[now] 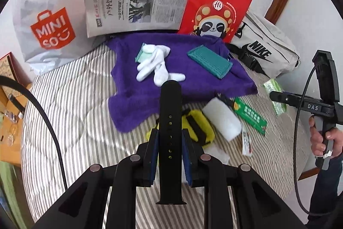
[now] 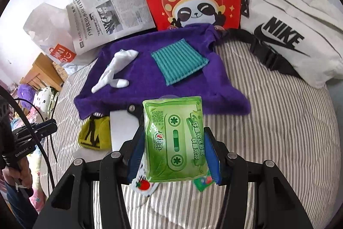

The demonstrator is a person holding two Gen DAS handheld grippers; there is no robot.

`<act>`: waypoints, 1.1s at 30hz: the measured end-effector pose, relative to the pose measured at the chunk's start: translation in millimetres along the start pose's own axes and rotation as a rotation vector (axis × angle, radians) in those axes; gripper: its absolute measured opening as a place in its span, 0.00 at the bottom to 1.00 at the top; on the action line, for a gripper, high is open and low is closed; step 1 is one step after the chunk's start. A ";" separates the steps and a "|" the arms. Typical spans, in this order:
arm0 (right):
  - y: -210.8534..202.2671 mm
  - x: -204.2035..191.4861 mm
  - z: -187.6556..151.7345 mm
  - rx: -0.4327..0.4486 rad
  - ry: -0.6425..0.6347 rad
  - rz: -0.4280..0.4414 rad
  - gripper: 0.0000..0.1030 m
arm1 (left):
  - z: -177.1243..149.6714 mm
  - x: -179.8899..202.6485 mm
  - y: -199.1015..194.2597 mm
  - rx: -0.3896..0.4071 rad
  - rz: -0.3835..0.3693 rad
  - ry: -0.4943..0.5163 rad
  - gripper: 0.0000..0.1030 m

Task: Organize soft objects
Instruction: 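Carry the wipes pack with the right tool while the left carries the strap over the towel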

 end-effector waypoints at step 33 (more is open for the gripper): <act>112.9 16.2 85.5 -0.036 -0.094 -0.189 0.51 | 116.9 -38.8 87.2 -0.010 -0.037 -0.088 0.19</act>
Point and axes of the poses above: each gripper's, at about its wrist camera, not at the fingertips, and y roughly the way its jaws point, x to its right, z to its top, the point moved 6 cm from there along y, roughly the way its jaws point
